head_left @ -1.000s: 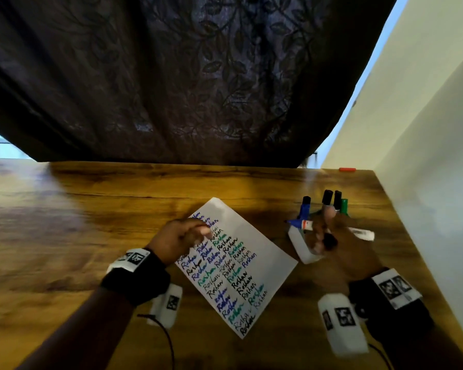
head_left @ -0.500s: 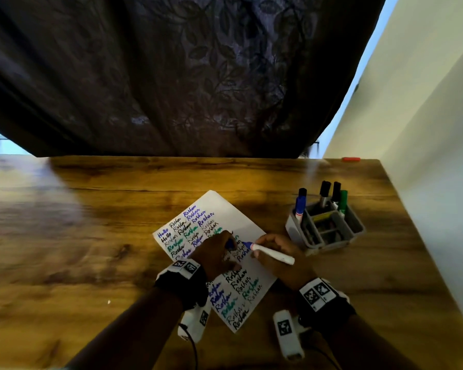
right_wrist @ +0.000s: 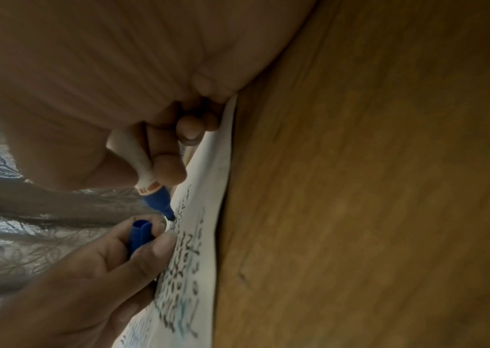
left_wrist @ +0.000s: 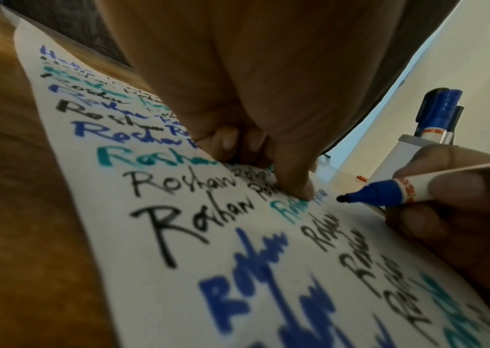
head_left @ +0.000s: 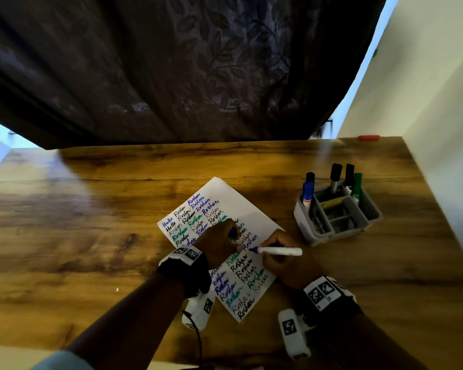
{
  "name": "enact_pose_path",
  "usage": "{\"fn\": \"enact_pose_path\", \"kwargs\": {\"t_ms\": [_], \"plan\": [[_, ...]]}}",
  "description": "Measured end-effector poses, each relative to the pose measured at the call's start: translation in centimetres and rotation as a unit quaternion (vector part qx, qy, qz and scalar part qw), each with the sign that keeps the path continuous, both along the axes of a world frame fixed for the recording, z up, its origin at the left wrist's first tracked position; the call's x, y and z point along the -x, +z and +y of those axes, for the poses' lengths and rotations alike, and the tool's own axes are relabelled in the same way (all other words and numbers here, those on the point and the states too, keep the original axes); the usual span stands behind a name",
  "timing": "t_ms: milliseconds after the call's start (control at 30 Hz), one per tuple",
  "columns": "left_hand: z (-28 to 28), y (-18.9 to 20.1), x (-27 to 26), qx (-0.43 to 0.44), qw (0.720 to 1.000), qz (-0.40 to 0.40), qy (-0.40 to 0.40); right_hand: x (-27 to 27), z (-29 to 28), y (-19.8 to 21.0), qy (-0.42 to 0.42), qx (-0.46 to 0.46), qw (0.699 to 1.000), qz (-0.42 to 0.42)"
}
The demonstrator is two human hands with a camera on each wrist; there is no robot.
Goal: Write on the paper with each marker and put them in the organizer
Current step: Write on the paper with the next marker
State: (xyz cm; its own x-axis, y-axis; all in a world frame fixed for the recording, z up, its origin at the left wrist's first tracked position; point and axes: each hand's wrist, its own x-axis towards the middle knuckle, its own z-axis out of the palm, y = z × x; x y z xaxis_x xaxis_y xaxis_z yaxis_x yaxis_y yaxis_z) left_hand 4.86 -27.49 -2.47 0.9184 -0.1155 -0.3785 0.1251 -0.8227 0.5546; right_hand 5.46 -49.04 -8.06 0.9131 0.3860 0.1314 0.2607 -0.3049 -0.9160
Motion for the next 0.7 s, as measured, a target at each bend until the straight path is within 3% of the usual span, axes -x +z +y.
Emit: {"fn": "enact_pose_path", "kwargs": {"t_ms": [167, 367, 700], "plan": [[-0.1, -0.1, 0.0, -0.002, 1.000, -0.004, 0.006, 0.4, 0.1, 0.6, 0.003, 0.068, 0.997, -0.024], [-0.2, 0.2, 0.1, -0.008, 1.000, -0.011, 0.000, 0.4, 0.1, 1.0, 0.015, 0.071, 0.996, -0.053], [-0.2, 0.3, 0.1, -0.017, 1.000, -0.015, 0.000, 0.1, 0.1, 0.3, 0.020, 0.053, 0.998, -0.019]]}}
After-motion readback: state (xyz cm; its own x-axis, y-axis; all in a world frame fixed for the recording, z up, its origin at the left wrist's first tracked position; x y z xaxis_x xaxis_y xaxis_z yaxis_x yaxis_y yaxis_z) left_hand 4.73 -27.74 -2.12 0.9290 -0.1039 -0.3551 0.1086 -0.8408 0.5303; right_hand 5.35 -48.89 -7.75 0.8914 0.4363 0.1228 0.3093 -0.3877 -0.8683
